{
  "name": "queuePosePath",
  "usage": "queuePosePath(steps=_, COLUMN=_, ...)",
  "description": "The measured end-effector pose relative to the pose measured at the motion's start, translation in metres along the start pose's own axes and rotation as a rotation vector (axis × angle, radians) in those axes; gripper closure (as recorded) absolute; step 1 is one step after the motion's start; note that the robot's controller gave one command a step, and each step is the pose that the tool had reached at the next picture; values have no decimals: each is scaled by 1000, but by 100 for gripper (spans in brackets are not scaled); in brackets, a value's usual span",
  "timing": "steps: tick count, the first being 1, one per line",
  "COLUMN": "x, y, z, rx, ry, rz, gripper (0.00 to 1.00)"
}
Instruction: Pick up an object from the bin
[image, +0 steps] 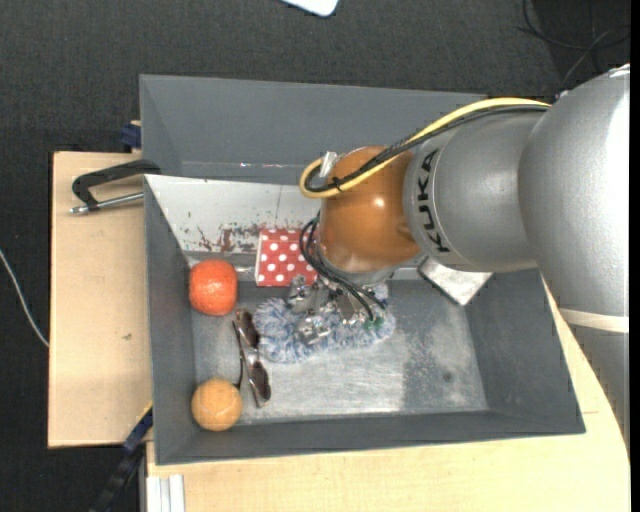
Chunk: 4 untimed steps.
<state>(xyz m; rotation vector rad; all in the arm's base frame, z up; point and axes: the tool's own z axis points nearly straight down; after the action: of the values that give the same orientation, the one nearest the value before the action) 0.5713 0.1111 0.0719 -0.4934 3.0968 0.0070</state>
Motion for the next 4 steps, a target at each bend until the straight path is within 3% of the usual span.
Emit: queuePosePath(steps=4, x=0, y=1, z=-26, rx=2, ry=0, rz=2, gripper=100)
